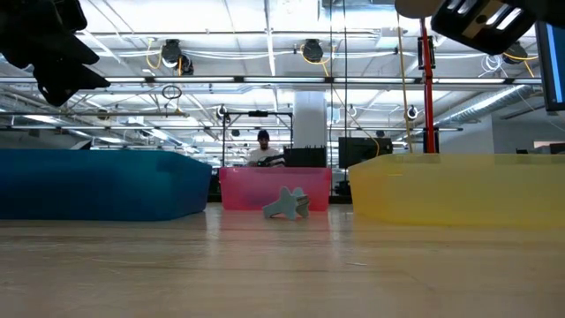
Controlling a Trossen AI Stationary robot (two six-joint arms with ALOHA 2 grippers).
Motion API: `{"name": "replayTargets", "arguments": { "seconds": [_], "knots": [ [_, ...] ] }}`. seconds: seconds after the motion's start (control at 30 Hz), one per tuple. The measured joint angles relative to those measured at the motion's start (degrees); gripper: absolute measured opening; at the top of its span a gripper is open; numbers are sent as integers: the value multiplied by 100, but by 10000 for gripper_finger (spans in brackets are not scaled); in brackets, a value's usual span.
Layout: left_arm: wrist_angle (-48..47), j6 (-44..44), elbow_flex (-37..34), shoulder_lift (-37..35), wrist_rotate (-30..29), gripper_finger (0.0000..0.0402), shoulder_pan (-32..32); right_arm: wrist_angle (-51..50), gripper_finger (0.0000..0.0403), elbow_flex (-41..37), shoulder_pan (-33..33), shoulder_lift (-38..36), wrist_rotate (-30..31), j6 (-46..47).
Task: Pick and place Stapler, Stapler remover, tape
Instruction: Put the green stapler into the blue bin
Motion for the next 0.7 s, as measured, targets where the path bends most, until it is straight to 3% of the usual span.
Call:
{"name": "replayTargets", "arguments": {
  "seconds": [0.43,0.7],
  "knots": [
    [-31,-22,0,0,-2,189,0,-63,233,-2,0,431,-309,-592],
    [-34,-29,0,0,-2,189,0,-209,247,-2,-76,745,-340,-804]
  ]
}}
